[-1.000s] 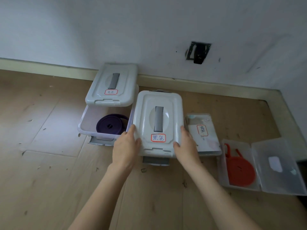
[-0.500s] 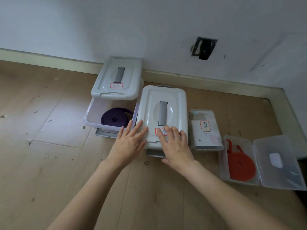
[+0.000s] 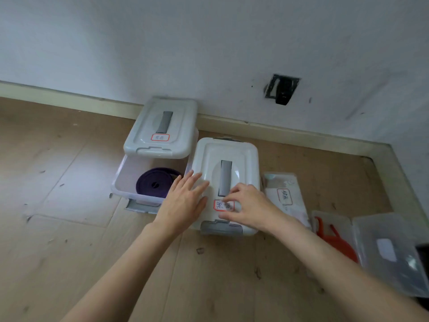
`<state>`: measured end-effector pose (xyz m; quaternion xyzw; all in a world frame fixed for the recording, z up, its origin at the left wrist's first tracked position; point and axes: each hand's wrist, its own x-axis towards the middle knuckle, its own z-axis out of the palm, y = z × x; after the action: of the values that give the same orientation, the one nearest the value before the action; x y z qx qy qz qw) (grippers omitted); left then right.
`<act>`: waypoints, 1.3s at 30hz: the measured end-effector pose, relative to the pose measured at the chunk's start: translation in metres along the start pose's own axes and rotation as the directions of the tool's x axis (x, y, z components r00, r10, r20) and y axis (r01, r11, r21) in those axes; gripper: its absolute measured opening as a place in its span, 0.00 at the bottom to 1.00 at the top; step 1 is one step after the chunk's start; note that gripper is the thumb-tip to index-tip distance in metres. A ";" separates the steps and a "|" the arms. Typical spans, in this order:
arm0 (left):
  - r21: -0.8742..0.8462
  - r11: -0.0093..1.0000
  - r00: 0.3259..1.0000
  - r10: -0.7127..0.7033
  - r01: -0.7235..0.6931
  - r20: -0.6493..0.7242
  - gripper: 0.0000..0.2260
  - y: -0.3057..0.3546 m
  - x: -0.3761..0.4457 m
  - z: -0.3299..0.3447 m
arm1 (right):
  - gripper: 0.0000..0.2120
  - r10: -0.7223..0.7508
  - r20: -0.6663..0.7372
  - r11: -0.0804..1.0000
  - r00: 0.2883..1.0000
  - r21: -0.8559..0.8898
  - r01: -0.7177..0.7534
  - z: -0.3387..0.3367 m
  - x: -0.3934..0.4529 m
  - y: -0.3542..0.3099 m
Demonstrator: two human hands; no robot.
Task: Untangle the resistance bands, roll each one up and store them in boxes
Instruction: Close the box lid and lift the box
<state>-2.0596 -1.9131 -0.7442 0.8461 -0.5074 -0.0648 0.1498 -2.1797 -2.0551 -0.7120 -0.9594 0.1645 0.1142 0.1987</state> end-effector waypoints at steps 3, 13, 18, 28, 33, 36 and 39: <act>0.020 1.000 1.000 -0.002 0.002 0.015 0.23 0.005 0.033 0.011 | 0.23 0.098 -0.165 0.993 0.981 0.081 -0.086 -0.027 0.045 0.026; 0.165 0.986 1.000 -0.018 0.019 -0.009 0.24 0.012 0.048 0.041 | 0.37 0.360 0.024 0.823 0.933 0.464 -0.329 -0.046 0.156 0.080; 0.161 0.986 0.999 -0.041 0.041 -0.008 0.24 0.014 0.048 0.041 | 0.23 0.318 -0.076 0.822 0.945 0.519 -0.235 -0.037 0.159 0.084; 0.124 0.991 0.999 -0.046 0.045 0.005 0.24 0.015 0.076 0.041 | 0.27 0.194 -0.336 0.981 0.922 0.074 -0.179 0.006 0.078 0.033; 0.072 0.992 0.992 -0.093 0.099 -0.088 0.23 -0.007 0.080 0.011 | 0.26 0.171 -0.157 0.982 0.973 -0.049 -0.181 0.004 0.058 0.035; -0.081 0.962 0.912 -0.272 0.260 -0.307 0.22 -0.051 0.059 -0.015 | 0.23 0.184 -0.305 0.968 0.934 0.223 -0.118 -0.012 0.074 0.004; -0.330 0.822 0.793 -0.552 0.464 -0.258 0.23 -0.101 0.053 -0.036 | 0.23 0.209 -0.332 0.876 0.920 0.482 -0.025 -0.014 0.110 -0.046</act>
<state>-1.9398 -1.9081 -0.7400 0.9238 -0.2128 -0.0179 0.3176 -2.0591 -2.0507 -0.7146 -0.8746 0.2805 -0.1017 0.3821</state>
